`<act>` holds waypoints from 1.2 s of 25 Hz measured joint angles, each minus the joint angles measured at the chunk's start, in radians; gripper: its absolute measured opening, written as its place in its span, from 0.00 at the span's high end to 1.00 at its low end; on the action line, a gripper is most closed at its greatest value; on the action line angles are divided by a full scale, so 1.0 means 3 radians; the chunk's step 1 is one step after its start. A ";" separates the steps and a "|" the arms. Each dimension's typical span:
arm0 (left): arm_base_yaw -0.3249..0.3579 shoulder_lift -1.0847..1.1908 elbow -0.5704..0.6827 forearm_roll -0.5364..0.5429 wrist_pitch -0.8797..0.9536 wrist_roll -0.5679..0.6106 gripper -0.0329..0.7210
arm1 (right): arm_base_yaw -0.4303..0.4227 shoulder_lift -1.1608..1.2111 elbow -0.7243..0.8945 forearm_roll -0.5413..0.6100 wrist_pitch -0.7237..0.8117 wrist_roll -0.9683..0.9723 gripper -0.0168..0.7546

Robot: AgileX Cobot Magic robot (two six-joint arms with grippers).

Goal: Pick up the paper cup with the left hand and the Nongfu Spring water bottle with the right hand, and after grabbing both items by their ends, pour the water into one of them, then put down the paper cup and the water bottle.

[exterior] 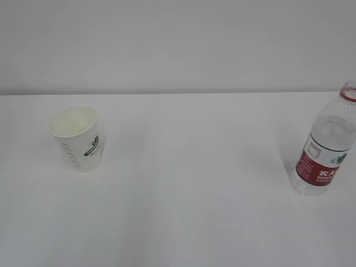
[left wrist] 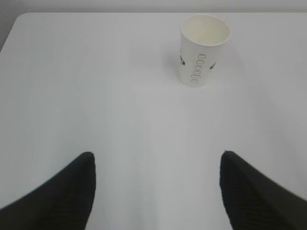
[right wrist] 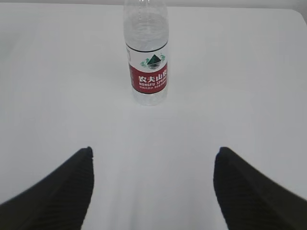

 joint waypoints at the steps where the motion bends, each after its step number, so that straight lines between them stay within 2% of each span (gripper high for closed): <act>1: 0.0000 0.0000 0.0000 0.0000 0.0000 0.0000 0.18 | 0.0000 0.0000 0.0000 0.0000 0.0000 0.0000 0.22; 30: 0.0000 0.0000 0.0000 0.0000 0.0000 0.0000 0.18 | 0.0000 0.0000 0.0000 0.0000 0.0000 0.0000 0.22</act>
